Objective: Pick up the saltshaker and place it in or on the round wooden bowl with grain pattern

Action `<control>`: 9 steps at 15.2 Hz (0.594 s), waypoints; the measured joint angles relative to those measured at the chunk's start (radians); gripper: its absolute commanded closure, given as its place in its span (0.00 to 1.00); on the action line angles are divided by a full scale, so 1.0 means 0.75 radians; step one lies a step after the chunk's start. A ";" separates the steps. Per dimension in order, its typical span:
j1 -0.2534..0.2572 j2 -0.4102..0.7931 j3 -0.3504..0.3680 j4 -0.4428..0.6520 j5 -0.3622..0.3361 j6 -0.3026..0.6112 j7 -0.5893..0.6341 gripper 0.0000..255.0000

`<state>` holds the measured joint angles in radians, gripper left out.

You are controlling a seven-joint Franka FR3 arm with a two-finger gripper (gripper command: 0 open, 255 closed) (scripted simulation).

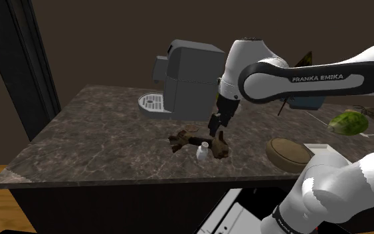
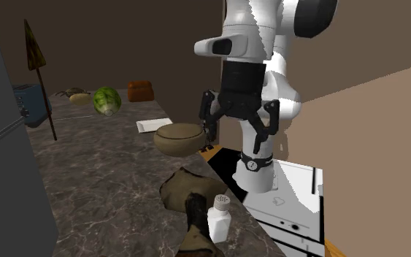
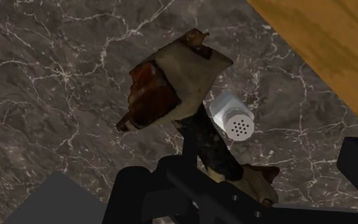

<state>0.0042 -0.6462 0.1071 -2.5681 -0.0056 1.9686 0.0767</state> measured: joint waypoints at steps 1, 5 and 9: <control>-0.003 0.026 -0.001 -0.037 -0.013 0.076 -0.014 0.00; -0.004 0.153 0.027 -0.100 -0.059 0.321 -0.027 0.00; -0.013 0.238 0.037 -0.145 -0.083 0.468 -0.021 0.00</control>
<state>-0.0059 -0.4675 0.1345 -2.6768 -0.0678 2.3194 0.0606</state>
